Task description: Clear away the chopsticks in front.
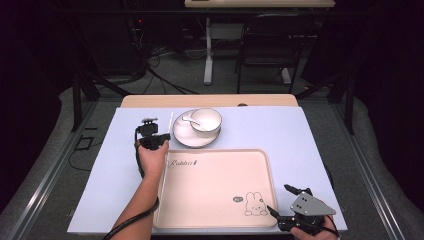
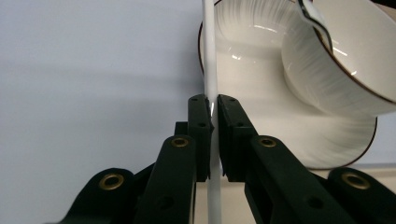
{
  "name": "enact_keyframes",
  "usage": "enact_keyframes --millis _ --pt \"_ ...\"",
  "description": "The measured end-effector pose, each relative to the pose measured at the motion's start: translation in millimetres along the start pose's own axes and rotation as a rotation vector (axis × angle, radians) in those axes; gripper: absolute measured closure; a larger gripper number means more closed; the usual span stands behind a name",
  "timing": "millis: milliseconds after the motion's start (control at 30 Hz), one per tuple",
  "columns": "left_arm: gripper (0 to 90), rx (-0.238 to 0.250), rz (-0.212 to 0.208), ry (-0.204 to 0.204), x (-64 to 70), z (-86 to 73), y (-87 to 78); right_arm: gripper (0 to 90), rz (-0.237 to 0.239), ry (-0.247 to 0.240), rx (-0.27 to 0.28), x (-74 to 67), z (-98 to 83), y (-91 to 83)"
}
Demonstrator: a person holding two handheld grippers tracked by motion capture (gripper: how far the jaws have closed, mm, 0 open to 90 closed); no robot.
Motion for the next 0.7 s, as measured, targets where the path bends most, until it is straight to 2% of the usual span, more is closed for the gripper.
enact_keyframes --millis 33,200,233,300,500,700 --pt "84.4 0.0 0.0 0.0 0.0 0.0 0.0 17.0 0.0 0.0 0.0 0.0 0.0 0.0" --pt "84.4 -0.002 0.007 0.011 -5.9 -19.7 -14.4 17.0 0.002 -0.004 0.002 -0.8 0.6 0.6" --pt "84.4 -0.002 0.007 0.011 -5.9 -19.7 -14.4 17.0 0.002 -0.004 0.002 -0.8 0.6 0.6" --pt "84.4 0.001 -0.001 0.002 -6.6 -31.6 -20.5 17.0 0.002 -0.008 0.002 -1.0 0.9 0.8" --pt "84.4 0.003 0.009 0.028 -7.6 -52.2 -33.9 17.0 0.003 -0.008 0.002 -1.3 1.1 1.3" --pt "84.4 0.011 0.01 0.025 -8.0 -69.9 -45.5 17.0 0.001 -0.007 0.001 -1.4 1.2 1.5"
Point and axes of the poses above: each handheld gripper's, and its own axes: y roughly forward along the jaws, z roughly out of its top, x roughly to its right, the point moved 1 cm from there along y, roughly forward along the jaws, and after that the axes turned 7 degrees about -y, right-handed, at the moved point
